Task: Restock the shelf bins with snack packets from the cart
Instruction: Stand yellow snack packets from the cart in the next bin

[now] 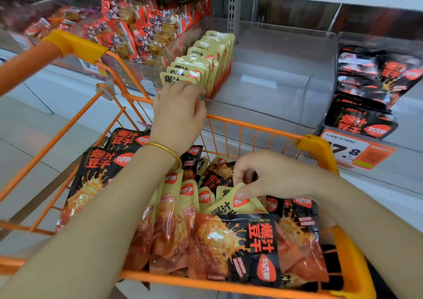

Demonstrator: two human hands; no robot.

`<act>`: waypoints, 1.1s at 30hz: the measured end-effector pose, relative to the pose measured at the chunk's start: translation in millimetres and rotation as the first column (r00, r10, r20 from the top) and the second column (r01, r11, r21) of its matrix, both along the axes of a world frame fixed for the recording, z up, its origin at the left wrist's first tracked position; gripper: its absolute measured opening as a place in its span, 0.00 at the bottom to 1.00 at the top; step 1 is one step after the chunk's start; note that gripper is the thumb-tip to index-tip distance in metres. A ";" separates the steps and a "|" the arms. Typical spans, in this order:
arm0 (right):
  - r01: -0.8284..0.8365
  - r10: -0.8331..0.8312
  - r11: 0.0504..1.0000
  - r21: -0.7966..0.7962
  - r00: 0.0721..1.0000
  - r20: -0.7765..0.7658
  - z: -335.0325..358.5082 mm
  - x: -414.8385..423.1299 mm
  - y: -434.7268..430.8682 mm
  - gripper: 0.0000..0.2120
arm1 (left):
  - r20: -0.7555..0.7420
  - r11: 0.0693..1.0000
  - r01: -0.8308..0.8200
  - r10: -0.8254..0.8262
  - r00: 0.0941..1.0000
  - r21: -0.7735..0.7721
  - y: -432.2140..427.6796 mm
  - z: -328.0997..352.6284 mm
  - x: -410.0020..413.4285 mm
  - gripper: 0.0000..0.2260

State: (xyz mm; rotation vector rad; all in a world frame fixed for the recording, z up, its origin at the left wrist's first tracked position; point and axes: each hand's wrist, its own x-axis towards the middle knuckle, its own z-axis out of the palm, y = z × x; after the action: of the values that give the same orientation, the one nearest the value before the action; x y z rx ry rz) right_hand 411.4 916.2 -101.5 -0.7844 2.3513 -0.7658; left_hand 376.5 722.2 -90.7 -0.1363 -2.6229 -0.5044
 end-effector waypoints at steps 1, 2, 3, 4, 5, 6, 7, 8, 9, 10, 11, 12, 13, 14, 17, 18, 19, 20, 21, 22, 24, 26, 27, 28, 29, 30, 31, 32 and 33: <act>0.023 -0.022 0.998 -0.050 0.999 0.033 1.9 -0.2 0.1 0.08 | 0.004 1.000 0.005 -0.005 1.000 0.009 -0.2 -0.3 0.1 0.17; 0.080 -0.068 0.987 -0.141 0.993 0.093 3.8 -0.9 1.3 0.08 | 0.013 1.000 0.008 -0.009 1.000 0.022 -0.4 -0.6 0.1 0.17; 0.169 -0.133 0.955 -0.246 0.978 0.158 7.0 -2.6 3.1 0.07 | 0.023 0.999 0.012 -0.013 1.000 0.040 -0.4 -1.4 -0.6 0.17; 0.263 -0.200 0.904 -0.338 0.957 0.211 10.5 -5.2 5.8 0.07 | 0.038 0.997 0.019 -0.022 0.999 0.075 0.5 -0.3 -0.3 0.17; 0.339 -0.259 0.848 -0.407 0.936 0.240 14.9 -8.9 7.9 0.07 | 0.055 0.990 0.030 -0.038 0.998 0.136 1.8 1.4 0.6 0.16; 0.384 -0.317 0.805 -0.453 0.923 0.220 18.7 -14.0 9.5 0.08 | 0.075 0.972 0.047 -0.066 0.995 0.230 3.4 4.2 1.9 0.15; 0.409 -0.373 0.768 -0.492 0.911 0.176 22.7 -19.0 9.2 0.08 | 0.104 0.933 0.067 -0.110 0.988 0.353 5.5 8.5 3.8 0.13; 0.429 -0.425 0.726 -0.537 0.894 0.139 25.2 -24.8 8.1 0.09 | 0.145 0.869 0.082 -0.173 0.974 0.488 8.0 13.4 6.5 0.12; 0.459 -0.476 0.666 -0.588 0.868 0.140 27.8 -29.7 5.7 0.09 | 0.178 0.792 0.086 -0.239 0.954 0.604 10.2 18.0 9.3 0.12; 0.496 -0.524 0.594 -0.633 0.836 0.163 30.6 -34.9 2.5 0.10 | 0.208 0.739 0.078 -0.288 0.935 0.670 10.9 19.8 10.7 0.13; 0.533 -0.570 0.528 -0.661 0.800 0.189 33.1 -39.8 -1.3 0.09 | 0.228 0.717 0.079 -0.321 0.919 0.692 10.9 19.7 11.5 0.12; 0.558 -0.603 0.475 -0.680 0.770 0.210 34.9 -44.9 -5.4 0.09 | 0.234 0.722 0.093 -0.340 0.911 0.686 10.4 18.1 11.5 0.10; 0.568 -0.611 0.441 -0.695 0.757 0.231 36.5 -50.0 -9.4 0.08 | 0.228 0.726 0.111 -0.352 0.908 0.679 10.4 17.2 11.0 0.07; 0.562 -0.595 0.436 -0.703 0.766 0.244 37.2 -55.0 -13.0 0.07 | 0.212 0.729 0.119 -0.346 0.914 0.674 9.4 15.9 10.0 0.06; 0.479 -0.464 0.600 -0.641 0.861 0.209 37.8 -67.8 -24.1 0.05 | 0.133 0.730 0.124 -0.283 0.950 0.672 3.0 13.7 4.3 0.07; 0.441 -0.436 0.655 -0.614 0.884 0.170 38.0 -72.4 -27.5 0.07 | 0.114 0.736 0.120 -0.260 0.959 0.667 0.8 13.4 3.2 0.08; 0.417 -0.443 0.670 -0.614 0.888 0.121 39.3 -77.5 -31.8 0.08 | 0.095 0.740 0.113 -0.233 0.968 0.663 -0.4 13.5 2.4 0.07; 0.409 -0.479 0.643 -0.647 0.875 0.077 41.8 -82.5 -36.4 0.08 | 0.075 0.754 0.099 -0.193 0.978 0.649 -2.3 13.2 0.8 0.07; 0.412 -0.530 0.584 -0.699 0.846 0.056 44.1 -88.6 -40.6 0.07 | 0.044 0.793 0.080 -0.134 0.990 0.604 -4.3 13.8 -0.3 0.08; 0.417 -0.581 0.505 -0.755 0.812 0.060 46.8 -94.9 -44.4 0.08 | 0.006 0.852 0.045 -0.057 0.998 0.521 -7.7 12.8 -2.5 0.10; 0.395 -0.635 0.389 -0.832 0.770 0.068 50.1 -106.1 -53.3 0.10 | -0.041 0.955 -0.056 0.070 0.997 0.292 -16.5 8.0 -8.3 0.13; 0.334 -0.633 0.395 -0.856 0.774 0.009 49.2 -113.4 -63.6 0.10 | 0.026 0.987 -0.147 0.146 0.989 0.066 -22.4 1.6 -10.9 0.14; 0.306 -0.630 0.429 -0.850 0.776 -0.039 46.8 -115.9 -68.8 0.09 | 0.087 0.985 -0.173 0.173 0.981 -0.015 -22.0 -1.0 -10.1 0.14; 0.286 -0.633 0.473 -0.834 0.768 -0.096 43.8 -117.2 -73.7 0.07 | 0.151 0.980 -0.186 0.196 0.969 -0.077 -20.2 -3.1 -8.7 0.14; 0.275 -0.641 0.517 -0.811 0.752 -0.154 39.6 -118.9 -78.5 0.06 | 0.204 0.975 -0.186 0.207 0.957 -0.119 -17.6 -4.4 -6.6 0.15; 0.268 -0.648 0.560 -0.784 0.732 -0.212 34.9 -119.2 -83.3 0.06 | 0.238 0.974 -0.178 0.208 0.949 -0.140 -16.1 -5.6 -5.6 0.16; 0.260 -0.640 0.608 -0.750 0.720 -0.269 28.7 -119.9 -87.1 0.05 | 0.251 0.974 -0.172 0.204 0.946 -0.145 -15.4 -6.1 -5.0 0.16; 0.251 -0.616 0.662 -0.706 0.719 -0.322 22.1 -120.3 -91.2 0.05 | 0.251 0.976 -0.169 0.200 0.947 -0.139 -15.5 -5.7 -4.9 0.16; 0.246 -0.581 0.720 -0.649 0.726 -0.368 15.7 -120.6 -95.2 0.06 | 0.247 0.977 -0.168 0.196 0.949 -0.130 -16.0 -5.2 -5.3 0.16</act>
State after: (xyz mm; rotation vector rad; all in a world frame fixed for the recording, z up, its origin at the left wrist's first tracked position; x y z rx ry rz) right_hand 290.8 821.0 -85.8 -0.7473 2.9267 -1.7070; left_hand 371.2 706.2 -95.8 0.1490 -2.8819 -0.3353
